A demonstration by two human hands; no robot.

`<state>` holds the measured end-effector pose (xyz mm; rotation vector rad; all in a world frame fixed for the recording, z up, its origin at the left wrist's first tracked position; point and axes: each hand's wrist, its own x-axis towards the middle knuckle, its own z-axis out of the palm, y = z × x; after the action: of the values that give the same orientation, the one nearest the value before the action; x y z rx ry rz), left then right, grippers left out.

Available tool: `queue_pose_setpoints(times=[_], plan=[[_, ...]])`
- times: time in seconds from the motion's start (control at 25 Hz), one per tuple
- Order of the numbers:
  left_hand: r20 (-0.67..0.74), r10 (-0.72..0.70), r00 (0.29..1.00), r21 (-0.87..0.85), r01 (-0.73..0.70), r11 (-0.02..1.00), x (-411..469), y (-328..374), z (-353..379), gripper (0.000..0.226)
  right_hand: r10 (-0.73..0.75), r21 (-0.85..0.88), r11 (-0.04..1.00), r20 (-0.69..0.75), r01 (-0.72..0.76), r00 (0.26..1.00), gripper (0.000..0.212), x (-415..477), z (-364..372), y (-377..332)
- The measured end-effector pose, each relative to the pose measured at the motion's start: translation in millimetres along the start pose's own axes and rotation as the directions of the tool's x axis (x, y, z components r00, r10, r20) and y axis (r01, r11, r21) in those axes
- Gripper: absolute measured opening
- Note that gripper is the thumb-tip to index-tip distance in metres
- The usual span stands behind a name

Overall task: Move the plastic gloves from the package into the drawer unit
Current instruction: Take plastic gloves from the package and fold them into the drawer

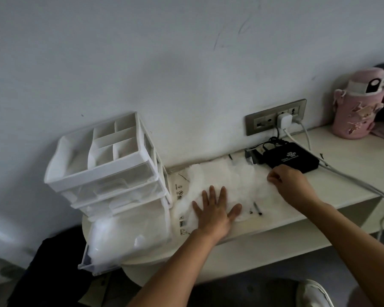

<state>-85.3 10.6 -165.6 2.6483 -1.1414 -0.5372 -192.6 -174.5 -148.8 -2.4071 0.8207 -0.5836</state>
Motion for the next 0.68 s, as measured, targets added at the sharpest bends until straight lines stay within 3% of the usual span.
queue_pose_setpoints(times=[0.16,0.28,0.32,0.36,0.4,0.48,0.52,0.56,0.6,0.68], plan=[[0.028,-0.042,0.999,0.029,0.041,0.999,3.2,-0.7,-1.1,0.079,-0.013,0.141,0.989,-0.219,0.045,0.976,0.010,5.6,-33.6,-18.9],[0.028,-0.048,0.998,0.003,0.048,0.999,10.2,-0.5,-4.4,0.072,-0.054,0.374,0.920,-0.181,0.119,0.982,0.011,7.9,-54.8,-36.8],[0.000,-0.040,0.999,-0.068,0.040,0.997,12.6,1.6,-10.1,0.070,-0.106,0.437,0.886,-0.142,0.158,0.984,0.015,8.4,-60.7,-43.0],[-0.032,-0.043,0.999,-0.242,0.034,0.970,14.0,3.9,-18.5,0.064,-0.160,0.500,0.844,-0.106,0.192,0.981,0.022,8.0,-66.1,-48.6],[-0.029,-0.059,0.998,-0.490,0.037,0.871,13.4,6.1,-30.1,0.056,-0.210,0.563,0.796,-0.086,0.222,0.974,0.029,7.8,-70.6,-54.3],[0.058,-0.029,0.998,-0.886,0.065,0.459,14.5,7.3,-52.0,0.059,-0.291,0.641,0.724,-0.049,0.253,0.955,0.033,6.8,-76.6,-63.9],[0.095,0.014,0.995,-0.960,0.088,0.265,16.0,5.6,-60.0,0.070,-0.324,0.671,0.701,-0.002,0.242,0.946,0.025,3.5,-79.5,-69.1],[0.106,0.060,0.993,-0.985,0.096,0.142,16.0,3.2,-67.1,0.084,-0.380,0.725,0.653,0.062,0.220,0.923,0.009,0.2,-82.0,-75.1],[0.096,0.104,0.990,-0.992,0.087,0.093,16.6,1.6,-71.8,0.096,-0.428,0.762,0.620,0.130,0.186,0.894,0.014,-1.7,-84.0,-77.1],[0.072,0.185,0.980,-0.993,0.052,0.109,14.6,-0.7,-80.0,0.110,-0.513,0.827,0.555,0.256,0.089,0.819,0.031,-5.5,-89.1,-79.7]])
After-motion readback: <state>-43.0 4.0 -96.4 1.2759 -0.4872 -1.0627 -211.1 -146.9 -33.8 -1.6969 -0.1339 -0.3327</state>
